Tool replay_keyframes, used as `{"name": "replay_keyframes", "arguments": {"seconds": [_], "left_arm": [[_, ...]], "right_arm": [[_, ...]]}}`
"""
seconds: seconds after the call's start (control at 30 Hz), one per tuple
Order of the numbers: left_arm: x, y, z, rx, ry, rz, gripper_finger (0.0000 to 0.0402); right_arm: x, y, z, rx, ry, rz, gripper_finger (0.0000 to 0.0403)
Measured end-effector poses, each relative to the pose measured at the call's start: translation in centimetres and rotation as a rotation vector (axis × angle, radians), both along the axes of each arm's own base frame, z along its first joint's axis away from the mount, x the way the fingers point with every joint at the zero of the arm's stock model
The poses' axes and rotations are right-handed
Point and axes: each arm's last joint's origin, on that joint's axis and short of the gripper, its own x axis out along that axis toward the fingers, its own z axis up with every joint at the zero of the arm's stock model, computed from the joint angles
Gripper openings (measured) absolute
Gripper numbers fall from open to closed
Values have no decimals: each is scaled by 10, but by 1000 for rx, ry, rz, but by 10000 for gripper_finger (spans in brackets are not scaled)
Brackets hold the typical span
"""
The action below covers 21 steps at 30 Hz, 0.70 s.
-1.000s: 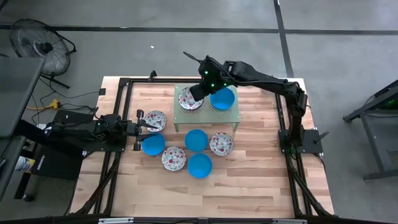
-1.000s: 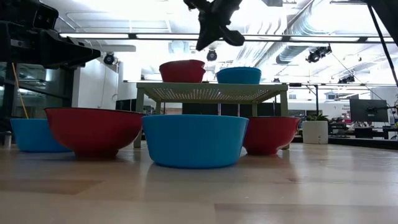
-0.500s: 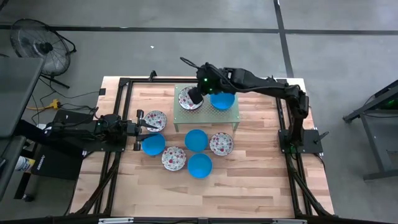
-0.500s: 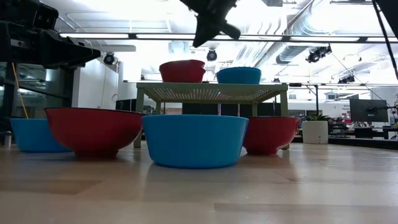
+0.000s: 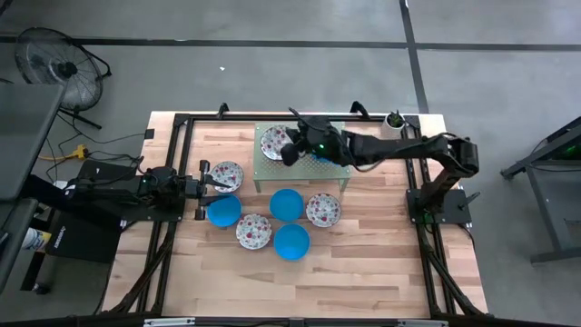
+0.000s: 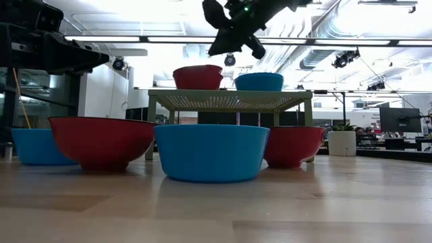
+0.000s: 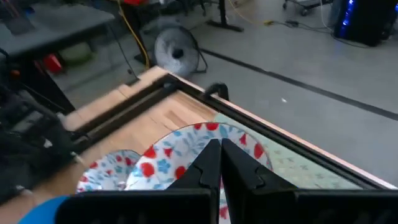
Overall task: Pick & Place Mini bowls
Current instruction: Stack the red patterned bowl on the red patterned bowl on the shelf
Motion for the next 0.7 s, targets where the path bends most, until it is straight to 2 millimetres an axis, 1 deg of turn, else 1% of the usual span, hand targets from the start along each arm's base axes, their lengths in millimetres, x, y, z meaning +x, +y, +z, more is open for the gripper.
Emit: {"name": "replay_keyframes", "arguments": {"seconds": [0.17, 0.27, 0.43, 0.7], "left_arm": [[0, 0, 0, 0, 0, 0, 124], [0, 0, 0, 0, 0, 0, 124], [0, 0, 0, 0, 0, 0, 124], [0, 0, 0, 0, 0, 0, 124]], "right_arm": [[-7, 7, -22, -9, -18, -1, 0], [-8, 8, -24, -12, -43, 1, 0], [-11, 5, -32, -9, -33, -2, 0], [-12, 3, -36, 4, -29, 5, 0]]}}
